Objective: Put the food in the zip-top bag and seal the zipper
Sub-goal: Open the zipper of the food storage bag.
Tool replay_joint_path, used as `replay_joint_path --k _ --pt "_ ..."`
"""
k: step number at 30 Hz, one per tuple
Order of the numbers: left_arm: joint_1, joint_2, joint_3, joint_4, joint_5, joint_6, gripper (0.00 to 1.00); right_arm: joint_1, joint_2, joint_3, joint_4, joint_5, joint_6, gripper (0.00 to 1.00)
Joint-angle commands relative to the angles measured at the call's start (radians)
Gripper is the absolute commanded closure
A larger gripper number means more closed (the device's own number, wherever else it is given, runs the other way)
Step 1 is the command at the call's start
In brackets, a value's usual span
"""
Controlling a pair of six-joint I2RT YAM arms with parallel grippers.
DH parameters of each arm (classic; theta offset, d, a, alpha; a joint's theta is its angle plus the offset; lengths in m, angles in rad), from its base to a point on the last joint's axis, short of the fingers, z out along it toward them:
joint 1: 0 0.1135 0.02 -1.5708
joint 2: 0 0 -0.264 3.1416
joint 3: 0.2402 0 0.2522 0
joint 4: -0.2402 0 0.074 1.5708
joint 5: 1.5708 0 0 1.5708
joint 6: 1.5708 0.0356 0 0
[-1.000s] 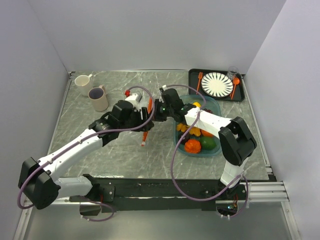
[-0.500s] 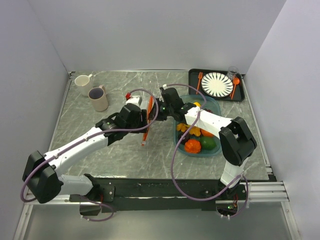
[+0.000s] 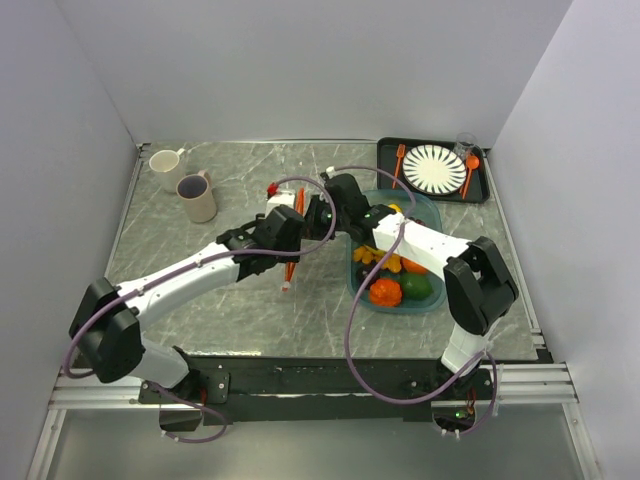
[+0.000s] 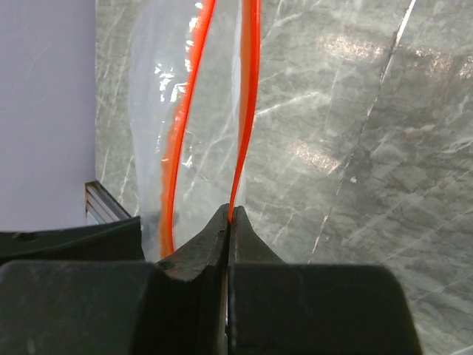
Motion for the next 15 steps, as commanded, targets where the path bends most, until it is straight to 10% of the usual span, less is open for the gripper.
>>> replay_joint_path --k 1,9,15 --pt "-0.013 0.024 0.041 -0.050 -0.111 0.000 0.47 -0.002 -0.061 0.031 0.007 0.011 -0.022 1.00" --pt "-0.013 -0.045 0.050 -0.050 -0.163 -0.047 0.96 -0.002 -0.010 0.051 -0.103 0.094 -0.068 1.00" --pt "0.013 -0.123 0.033 -0.088 -0.280 -0.133 0.99 -0.008 0.062 0.069 -0.203 0.169 -0.122 1.00"
